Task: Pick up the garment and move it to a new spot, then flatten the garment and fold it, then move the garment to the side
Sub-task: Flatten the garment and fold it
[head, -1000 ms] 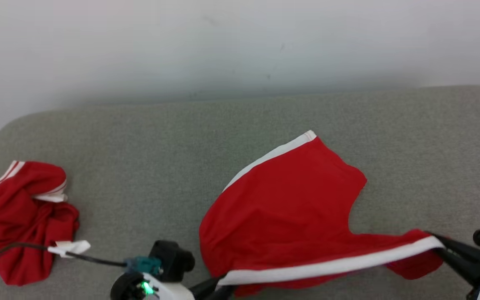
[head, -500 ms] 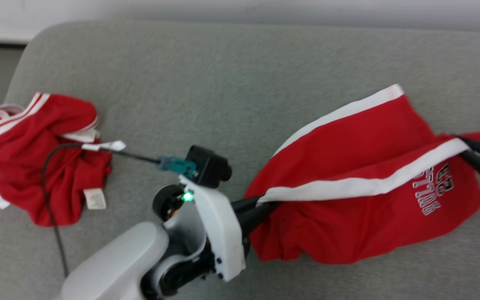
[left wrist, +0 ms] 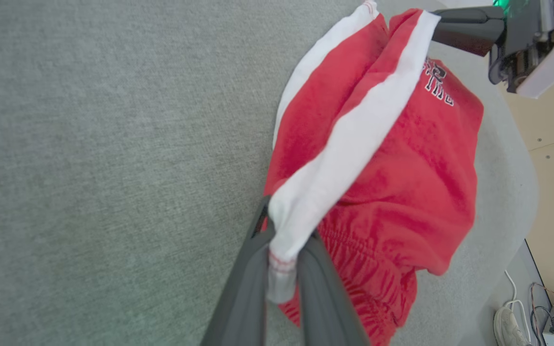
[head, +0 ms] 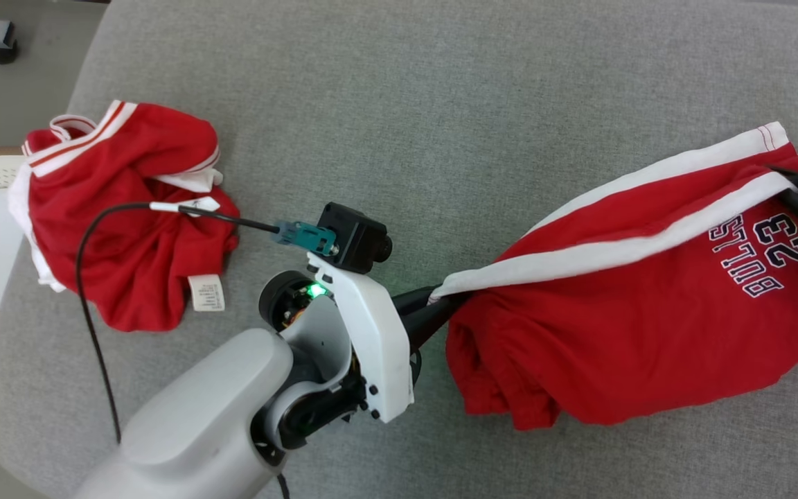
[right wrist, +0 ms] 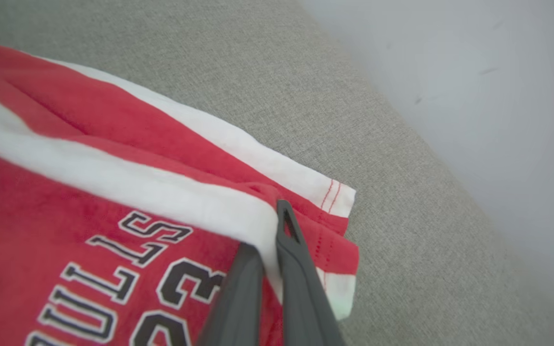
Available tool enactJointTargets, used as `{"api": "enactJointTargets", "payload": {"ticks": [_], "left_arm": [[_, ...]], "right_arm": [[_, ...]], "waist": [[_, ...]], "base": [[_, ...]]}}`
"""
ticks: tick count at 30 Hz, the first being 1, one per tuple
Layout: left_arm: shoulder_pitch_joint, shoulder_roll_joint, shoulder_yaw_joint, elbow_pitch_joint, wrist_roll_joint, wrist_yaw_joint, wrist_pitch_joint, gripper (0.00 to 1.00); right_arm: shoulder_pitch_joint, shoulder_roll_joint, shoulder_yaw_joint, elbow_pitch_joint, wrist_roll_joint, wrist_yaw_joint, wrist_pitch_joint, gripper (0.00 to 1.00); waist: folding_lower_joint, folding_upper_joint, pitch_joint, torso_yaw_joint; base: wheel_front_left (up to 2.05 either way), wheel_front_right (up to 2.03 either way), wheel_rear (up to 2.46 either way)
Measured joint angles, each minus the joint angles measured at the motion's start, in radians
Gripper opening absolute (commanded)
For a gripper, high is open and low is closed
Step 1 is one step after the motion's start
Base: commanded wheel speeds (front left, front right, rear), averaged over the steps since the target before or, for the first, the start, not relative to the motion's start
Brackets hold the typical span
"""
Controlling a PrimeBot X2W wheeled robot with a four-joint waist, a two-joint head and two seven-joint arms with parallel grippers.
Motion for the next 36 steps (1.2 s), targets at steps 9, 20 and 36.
{"api": "enactJointTargets", "payload": {"ticks": [9, 20, 36], "left_arm": [[0.014, 0.000, -0.006, 0.014, -0.011, -0.002, 0.001, 0.00], [0.060, 0.032, -0.008, 0.013, -0.013, 0.025, -0.011, 1.00], [0.131, 0.059, 0.004, -0.095, 0.294, 0.240, -0.356, 1.00]], "right_arm": [[-0.079, -0.005, 0.118, 0.072, 0.043, 0.000, -0.080, 1.00], [-0.099, 0.017, 0.136, 0.131, 0.136, 0.000, -0.202, 1.00], [0.085, -0.026, -0.033, 0.259, 0.691, 0.000, 0.035, 1.00]], "waist": [[-0.0001, 0.0000, -0.010, 0.004], [-0.0002, 0.0000, -0.049, -0.022], [-0.0004, 0.0001, -0.097, -0.015]], "base": [[0.00, 0.00, 0.00], [0.00, 0.00, 0.00], [0.00, 0.00, 0.00]]}}
